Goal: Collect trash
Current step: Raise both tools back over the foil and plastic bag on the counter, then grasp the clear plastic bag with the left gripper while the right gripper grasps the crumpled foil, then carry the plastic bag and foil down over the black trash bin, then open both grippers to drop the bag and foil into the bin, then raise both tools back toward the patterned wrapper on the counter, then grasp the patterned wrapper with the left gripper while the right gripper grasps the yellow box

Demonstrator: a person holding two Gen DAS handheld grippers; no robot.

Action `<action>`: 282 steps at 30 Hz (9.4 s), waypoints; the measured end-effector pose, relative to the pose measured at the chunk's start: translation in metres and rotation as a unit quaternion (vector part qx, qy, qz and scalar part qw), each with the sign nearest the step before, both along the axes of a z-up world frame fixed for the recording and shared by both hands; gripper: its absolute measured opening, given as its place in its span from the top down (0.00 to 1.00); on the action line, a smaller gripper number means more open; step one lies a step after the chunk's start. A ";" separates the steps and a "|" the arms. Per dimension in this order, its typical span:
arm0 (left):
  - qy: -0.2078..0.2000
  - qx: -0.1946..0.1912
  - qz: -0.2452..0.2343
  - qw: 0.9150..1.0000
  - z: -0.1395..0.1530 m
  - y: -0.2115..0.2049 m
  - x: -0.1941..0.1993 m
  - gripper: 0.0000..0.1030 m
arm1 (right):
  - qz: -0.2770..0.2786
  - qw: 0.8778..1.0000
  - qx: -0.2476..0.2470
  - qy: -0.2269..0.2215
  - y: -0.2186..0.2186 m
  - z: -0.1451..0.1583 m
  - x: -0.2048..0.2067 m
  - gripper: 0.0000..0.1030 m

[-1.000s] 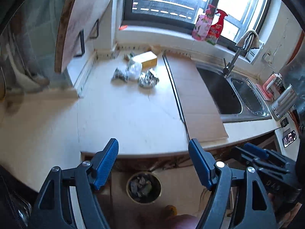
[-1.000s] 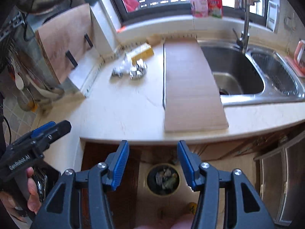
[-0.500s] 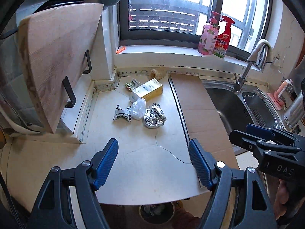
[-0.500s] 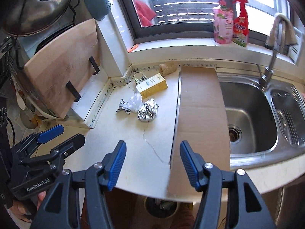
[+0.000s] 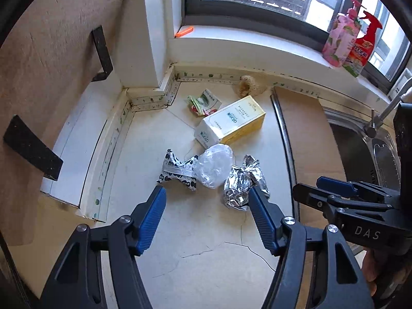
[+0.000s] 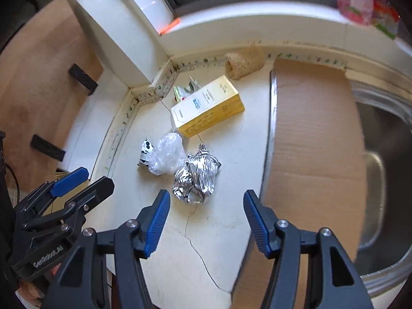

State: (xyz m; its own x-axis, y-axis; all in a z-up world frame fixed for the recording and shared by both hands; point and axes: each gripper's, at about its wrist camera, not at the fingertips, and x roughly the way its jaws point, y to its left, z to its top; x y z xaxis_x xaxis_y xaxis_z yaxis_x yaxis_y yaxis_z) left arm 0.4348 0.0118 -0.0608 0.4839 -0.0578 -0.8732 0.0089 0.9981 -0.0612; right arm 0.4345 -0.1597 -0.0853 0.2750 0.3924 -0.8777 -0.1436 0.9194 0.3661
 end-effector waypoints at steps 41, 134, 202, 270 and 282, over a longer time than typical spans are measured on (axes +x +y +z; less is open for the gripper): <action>0.090 0.013 -0.051 0.995 -0.098 -0.041 0.087 0.68 | -0.008 1.000 -0.007 0.013 -0.038 -0.057 0.041 0.62; 0.196 -0.089 -0.061 0.975 -0.271 -0.026 -0.364 0.73 | -0.018 0.993 -0.070 0.098 -0.018 -0.188 -0.395 0.62; 0.073 -0.094 -0.102 0.988 -0.078 0.000 -0.374 0.40 | -0.024 0.998 -0.052 0.028 -0.016 -0.038 -0.411 0.50; 0.092 0.032 0.022 0.995 -0.116 0.030 0.087 0.42 | 0.012 0.999 0.032 0.001 -0.016 -0.023 0.052 0.50; 0.079 0.053 0.035 0.995 -0.118 0.032 0.095 0.64 | -0.034 0.997 0.064 0.037 -0.002 -0.032 0.084 0.36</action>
